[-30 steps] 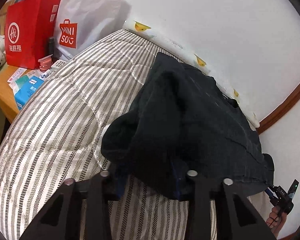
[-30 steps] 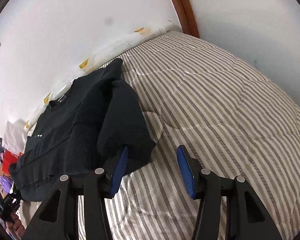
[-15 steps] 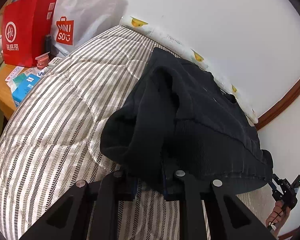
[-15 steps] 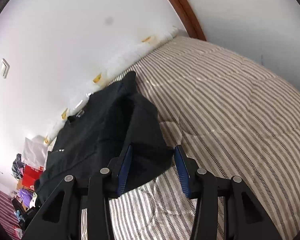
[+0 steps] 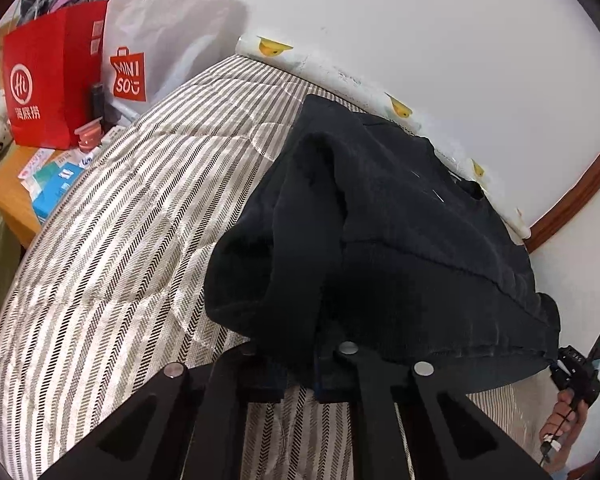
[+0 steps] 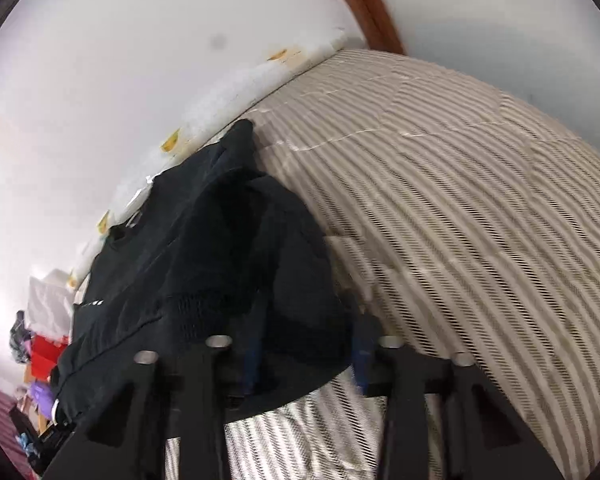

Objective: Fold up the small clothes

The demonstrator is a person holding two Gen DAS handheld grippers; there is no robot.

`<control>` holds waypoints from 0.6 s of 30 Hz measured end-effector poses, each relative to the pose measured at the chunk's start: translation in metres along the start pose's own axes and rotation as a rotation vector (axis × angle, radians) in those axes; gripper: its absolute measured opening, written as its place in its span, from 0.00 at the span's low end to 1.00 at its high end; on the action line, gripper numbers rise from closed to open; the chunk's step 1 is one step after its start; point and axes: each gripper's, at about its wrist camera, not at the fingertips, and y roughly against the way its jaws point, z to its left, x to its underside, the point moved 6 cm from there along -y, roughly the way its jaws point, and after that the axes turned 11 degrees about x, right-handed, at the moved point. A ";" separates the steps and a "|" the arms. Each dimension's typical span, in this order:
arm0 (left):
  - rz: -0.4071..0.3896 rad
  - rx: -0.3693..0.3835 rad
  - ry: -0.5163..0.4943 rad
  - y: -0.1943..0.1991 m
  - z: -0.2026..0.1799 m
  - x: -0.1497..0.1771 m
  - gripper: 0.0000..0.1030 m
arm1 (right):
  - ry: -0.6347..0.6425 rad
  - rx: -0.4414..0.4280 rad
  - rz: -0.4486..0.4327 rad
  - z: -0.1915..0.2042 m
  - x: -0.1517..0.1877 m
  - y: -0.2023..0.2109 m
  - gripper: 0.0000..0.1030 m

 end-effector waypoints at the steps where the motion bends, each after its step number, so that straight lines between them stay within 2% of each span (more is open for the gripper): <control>1: -0.003 -0.004 -0.003 0.002 0.000 0.001 0.07 | 0.011 -0.003 -0.006 0.001 0.000 0.003 0.20; 7: -0.005 0.014 0.005 0.020 -0.001 0.011 0.07 | 0.022 -0.052 -0.017 -0.006 0.004 0.028 0.16; 13: 0.000 0.022 -0.022 0.045 -0.007 0.032 0.07 | 0.067 -0.060 -0.021 -0.014 0.022 0.058 0.16; 18: 0.017 0.017 -0.059 0.065 -0.011 0.061 0.07 | 0.114 -0.040 -0.032 -0.028 0.042 0.085 0.16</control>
